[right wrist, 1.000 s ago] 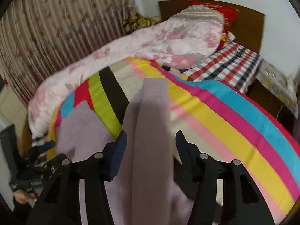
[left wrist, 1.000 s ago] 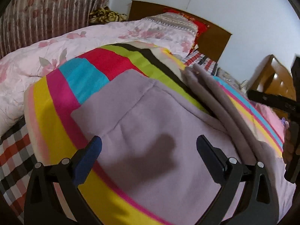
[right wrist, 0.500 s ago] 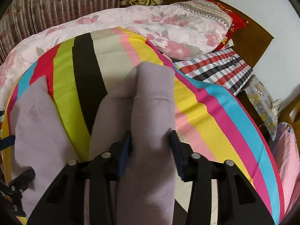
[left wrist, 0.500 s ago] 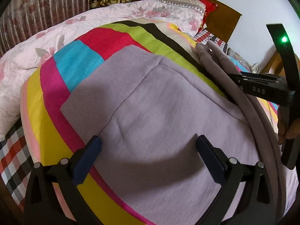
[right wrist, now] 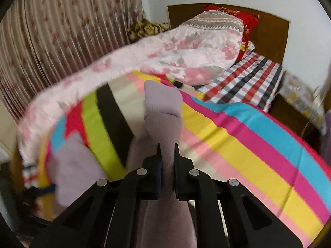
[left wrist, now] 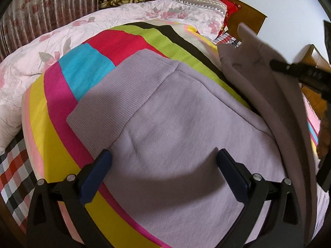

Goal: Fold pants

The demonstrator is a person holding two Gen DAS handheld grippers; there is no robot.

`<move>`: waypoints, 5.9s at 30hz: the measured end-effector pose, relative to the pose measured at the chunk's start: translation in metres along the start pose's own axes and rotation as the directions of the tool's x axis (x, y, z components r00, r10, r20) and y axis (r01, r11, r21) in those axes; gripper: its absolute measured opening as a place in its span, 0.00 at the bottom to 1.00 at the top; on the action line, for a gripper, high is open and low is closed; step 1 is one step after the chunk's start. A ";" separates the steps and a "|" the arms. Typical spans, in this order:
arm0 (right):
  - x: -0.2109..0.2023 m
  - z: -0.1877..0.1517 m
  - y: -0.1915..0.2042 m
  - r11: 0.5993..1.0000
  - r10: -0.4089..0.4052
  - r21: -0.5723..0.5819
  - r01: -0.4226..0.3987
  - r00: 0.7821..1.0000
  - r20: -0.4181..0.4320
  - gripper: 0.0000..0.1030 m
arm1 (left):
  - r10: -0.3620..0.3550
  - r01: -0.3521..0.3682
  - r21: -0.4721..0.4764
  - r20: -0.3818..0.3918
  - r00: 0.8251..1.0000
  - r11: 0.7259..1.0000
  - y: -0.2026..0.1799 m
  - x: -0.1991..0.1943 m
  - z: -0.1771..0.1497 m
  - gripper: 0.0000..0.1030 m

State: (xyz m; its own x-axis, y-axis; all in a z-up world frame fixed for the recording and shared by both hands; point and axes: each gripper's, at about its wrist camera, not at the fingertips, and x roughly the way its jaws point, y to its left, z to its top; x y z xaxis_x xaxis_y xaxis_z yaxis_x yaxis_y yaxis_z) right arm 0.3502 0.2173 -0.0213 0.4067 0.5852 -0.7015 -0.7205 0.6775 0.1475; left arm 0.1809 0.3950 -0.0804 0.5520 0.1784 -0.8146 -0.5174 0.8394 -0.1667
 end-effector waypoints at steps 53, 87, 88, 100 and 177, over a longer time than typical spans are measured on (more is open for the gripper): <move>-0.154 -0.236 0.043 0.986 -0.054 -0.163 0.035 0.992 -0.113 0.31 | -0.434 0.459 -0.301 0.149 0.888 0.836 0.100 0.000 0.014 0.41; -0.162 -0.266 0.073 0.922 -0.101 -0.381 0.070 0.993 -0.061 0.05 | -0.352 0.375 -0.246 0.133 0.926 0.894 0.081 -0.005 0.018 0.11; -0.166 -0.264 0.070 0.927 -0.092 -0.369 0.066 0.994 -0.053 0.05 | -0.350 0.378 -0.217 0.154 0.924 0.900 0.078 -0.013 0.021 0.11; -0.181 -0.260 0.064 0.941 0.005 -0.337 -0.031 0.997 -0.077 0.04 | -0.292 0.305 -0.175 0.096 0.952 0.936 0.096 -0.012 0.014 0.12; -0.365 -0.417 -0.235 0.740 -0.486 0.385 0.551 0.834 -0.260 0.89 | -0.264 0.268 0.665 -0.110 0.958 0.697 -0.339 -0.079 -0.218 0.99</move>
State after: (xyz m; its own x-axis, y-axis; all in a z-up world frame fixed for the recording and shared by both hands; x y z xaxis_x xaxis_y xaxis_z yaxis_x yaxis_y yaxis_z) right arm 0.1370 -0.3412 -0.0905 0.5432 0.0429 -0.8385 -0.0926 0.9957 -0.0091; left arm 0.1698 -0.0157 -0.0807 0.5934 -0.1067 -0.7978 0.2223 0.9744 0.0350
